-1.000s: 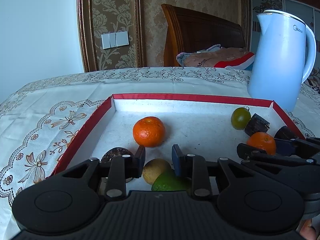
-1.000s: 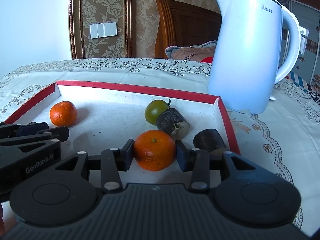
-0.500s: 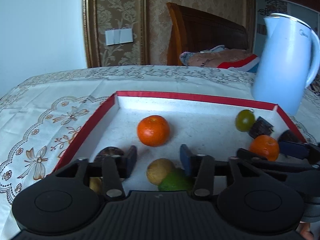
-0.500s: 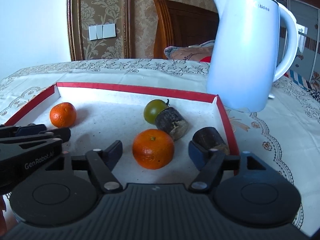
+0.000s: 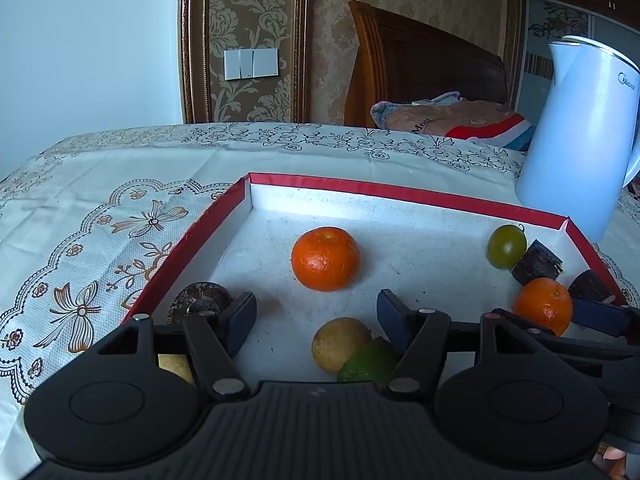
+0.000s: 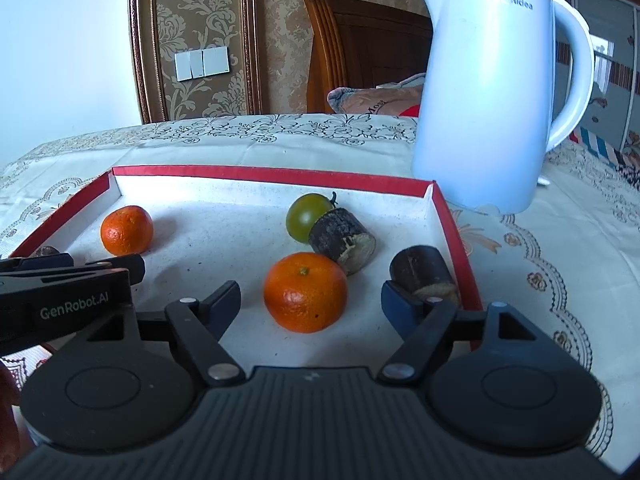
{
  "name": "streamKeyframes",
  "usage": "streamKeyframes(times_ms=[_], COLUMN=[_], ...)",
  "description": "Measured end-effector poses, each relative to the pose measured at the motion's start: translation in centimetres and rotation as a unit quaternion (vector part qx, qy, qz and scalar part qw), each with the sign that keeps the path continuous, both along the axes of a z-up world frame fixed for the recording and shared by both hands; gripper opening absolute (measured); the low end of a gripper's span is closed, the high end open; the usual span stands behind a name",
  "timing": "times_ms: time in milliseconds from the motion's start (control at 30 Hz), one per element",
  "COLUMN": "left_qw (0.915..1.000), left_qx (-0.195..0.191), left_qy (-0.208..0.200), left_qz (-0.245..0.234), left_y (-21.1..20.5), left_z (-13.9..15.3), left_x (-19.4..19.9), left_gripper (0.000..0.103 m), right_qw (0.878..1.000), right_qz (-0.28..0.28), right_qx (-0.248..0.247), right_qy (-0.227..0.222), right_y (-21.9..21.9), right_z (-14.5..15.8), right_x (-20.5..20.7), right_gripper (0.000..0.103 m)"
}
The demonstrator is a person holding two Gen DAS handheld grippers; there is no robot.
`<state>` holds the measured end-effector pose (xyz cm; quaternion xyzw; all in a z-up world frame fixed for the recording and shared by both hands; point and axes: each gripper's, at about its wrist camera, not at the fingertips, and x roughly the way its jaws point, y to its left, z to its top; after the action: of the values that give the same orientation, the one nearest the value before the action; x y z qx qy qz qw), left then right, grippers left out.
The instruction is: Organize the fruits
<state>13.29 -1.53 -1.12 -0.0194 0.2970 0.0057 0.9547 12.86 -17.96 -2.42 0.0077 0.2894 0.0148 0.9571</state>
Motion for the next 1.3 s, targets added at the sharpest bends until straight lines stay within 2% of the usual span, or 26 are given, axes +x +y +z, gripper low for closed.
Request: streamKeyframes(times_ms=[500,900,1100,1167,1300], left_qw=[1.0000,0.9997,0.9993,0.9993,0.9991], left_qx=[-0.002,0.003,-0.003,-0.002,0.012], left_qy=[-0.005,-0.016,-0.026,-0.024,-0.027], left_qz=[-0.006,-0.016,-0.027,-0.029,-0.030], left_y=[0.2,0.3,0.8,0.8,0.4], left_z=[0.0,0.3,0.7,0.6,0.5], left_x=[-0.1,-1.3,-2.5,-2.5,-2.7], left_gripper=[0.066,0.066,0.066,0.066,0.066], right_qw=[1.000,0.999,0.998,0.999,0.998], right_qz=[0.002,0.011,0.015,0.008,-0.006], right_qx=[0.018,0.046,0.044,0.037,0.030], right_qy=[-0.006,-0.013,-0.032,-0.038,-0.050], right_y=[-0.3,-0.8,-0.7,-0.7,-0.9], right_z=[0.0,0.3,0.8,0.9,1.1], right_x=[-0.6,-1.8,-3.4,-3.7,-3.9], right_gripper=[0.080,0.087,0.096,0.103,0.103])
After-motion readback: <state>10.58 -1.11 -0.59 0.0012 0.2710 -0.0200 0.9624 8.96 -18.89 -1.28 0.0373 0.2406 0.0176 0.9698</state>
